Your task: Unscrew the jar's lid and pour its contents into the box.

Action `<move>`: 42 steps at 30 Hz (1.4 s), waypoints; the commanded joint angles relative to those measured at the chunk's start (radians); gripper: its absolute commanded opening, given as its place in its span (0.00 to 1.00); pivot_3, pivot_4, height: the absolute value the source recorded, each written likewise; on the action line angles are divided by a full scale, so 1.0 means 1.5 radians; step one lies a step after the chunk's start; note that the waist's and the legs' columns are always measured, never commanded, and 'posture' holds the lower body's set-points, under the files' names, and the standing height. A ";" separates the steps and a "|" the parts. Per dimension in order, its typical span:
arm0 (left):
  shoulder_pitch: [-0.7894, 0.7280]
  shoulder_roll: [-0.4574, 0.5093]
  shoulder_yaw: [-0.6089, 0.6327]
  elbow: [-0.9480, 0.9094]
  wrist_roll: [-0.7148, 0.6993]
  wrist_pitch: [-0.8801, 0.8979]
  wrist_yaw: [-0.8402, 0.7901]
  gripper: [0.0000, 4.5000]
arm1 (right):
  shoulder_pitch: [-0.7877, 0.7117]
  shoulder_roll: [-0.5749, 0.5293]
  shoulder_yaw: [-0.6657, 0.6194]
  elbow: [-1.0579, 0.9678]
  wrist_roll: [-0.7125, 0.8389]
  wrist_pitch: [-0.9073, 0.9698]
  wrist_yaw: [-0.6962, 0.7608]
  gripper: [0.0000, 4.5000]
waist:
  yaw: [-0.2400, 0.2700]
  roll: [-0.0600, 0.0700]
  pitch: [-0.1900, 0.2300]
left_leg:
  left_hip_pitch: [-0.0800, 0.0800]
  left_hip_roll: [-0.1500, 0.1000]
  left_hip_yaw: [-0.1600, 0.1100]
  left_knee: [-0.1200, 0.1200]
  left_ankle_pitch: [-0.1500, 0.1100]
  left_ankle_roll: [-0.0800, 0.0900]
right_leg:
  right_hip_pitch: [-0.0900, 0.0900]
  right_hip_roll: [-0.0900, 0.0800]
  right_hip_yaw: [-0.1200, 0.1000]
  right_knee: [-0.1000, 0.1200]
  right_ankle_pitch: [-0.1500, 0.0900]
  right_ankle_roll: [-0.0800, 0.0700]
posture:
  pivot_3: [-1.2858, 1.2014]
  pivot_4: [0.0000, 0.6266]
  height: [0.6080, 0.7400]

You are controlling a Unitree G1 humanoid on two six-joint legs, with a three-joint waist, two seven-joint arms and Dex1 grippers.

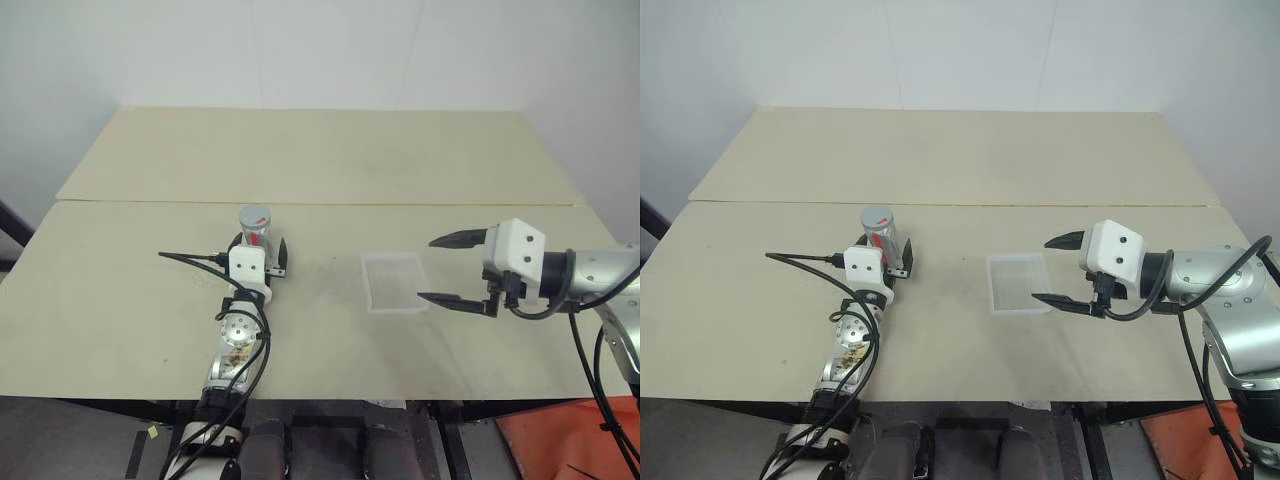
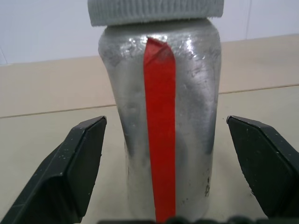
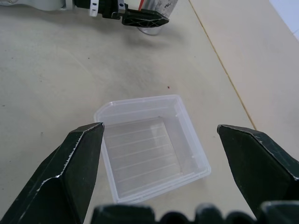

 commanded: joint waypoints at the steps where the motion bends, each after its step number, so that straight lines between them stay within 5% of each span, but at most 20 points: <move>1: -0.020 0.001 -0.002 0.001 0.002 -0.033 0.004 0.99 | -0.004 -0.004 -0.020 -0.015 0.000 -0.005 -0.009 1.00 | 0.000 0.000 0.000 | 0.000 0.000 0.000 0.000 0.000 0.000 | 0.000 0.000 0.000 0.000 0.000 0.000 | 0.52 0.24 1.00; 6: -0.033 0.000 0.000 0.021 0.001 -0.043 0.008 0.99 | 0.001 -0.007 -0.021 -0.017 -0.004 -0.007 -0.012 1.00 | 0.000 0.000 0.000 | 0.000 0.000 0.000 0.000 0.000 0.000 | 0.000 0.000 0.000 0.000 0.000 0.000 | 0.52 0.24 1.00; 9: -0.034 0.001 0.001 0.024 0.001 -0.050 0.010 0.86 | 0.003 -0.008 -0.020 -0.019 -0.006 -0.007 -0.013 1.00 | 0.000 0.000 0.000 | 0.000 0.000 0.000 0.000 0.000 0.000 | 0.000 0.000 0.000 0.000 0.000 0.000 | 0.52 0.24 1.00; 15: -0.041 0.002 0.002 0.040 0.000 -0.066 0.011 0.45 | 0.005 -0.007 -0.020 -0.020 -0.008 -0.007 -0.014 1.00 | 0.000 0.000 0.000 | 0.000 0.000 0.000 0.000 0.000 0.000 | 0.000 0.000 0.000 0.000 0.000 0.000 | 0.52 0.24 1.00; 22: -0.030 0.007 0.000 0.014 -0.013 -0.061 -0.011 0.44 | 0.009 -0.006 -0.024 -0.026 -0.009 -0.006 -0.016 1.00 | 0.000 0.000 0.000 | 0.000 0.000 0.000 0.000 0.000 0.000 | 0.000 0.000 0.000 0.000 0.000 0.000 | 0.52 0.24 1.00; 28: 0.015 0.037 -0.002 -0.168 -0.127 0.061 -0.132 0.44 | -0.011 0.031 -0.030 -0.063 0.038 0.040 -0.058 1.00 | -0.004 0.000 0.000 | 0.000 0.000 0.000 0.000 0.000 0.000 | 0.000 0.000 0.000 0.000 0.000 0.000 | 0.52 0.24 1.00; 35: 0.064 0.140 -0.034 -0.394 -0.265 0.287 -0.291 0.44 | -0.078 0.220 0.046 -0.146 0.067 0.141 -0.247 1.00 | -0.010 0.000 0.000 | 0.000 0.001 -0.001 0.000 0.000 -0.001 | -0.001 0.001 0.000 0.001 0.000 0.000 | 0.52 0.24 1.00; 42: 0.068 0.162 -0.063 -0.423 -0.261 0.318 -0.332 0.44 | -0.135 0.381 0.154 -0.166 -0.001 0.214 -0.423 1.00 | -0.007 0.000 0.000 | -0.001 0.000 0.000 0.000 0.000 -0.001 | -0.002 0.000 0.000 0.001 0.000 0.000 | 0.52 0.24 1.00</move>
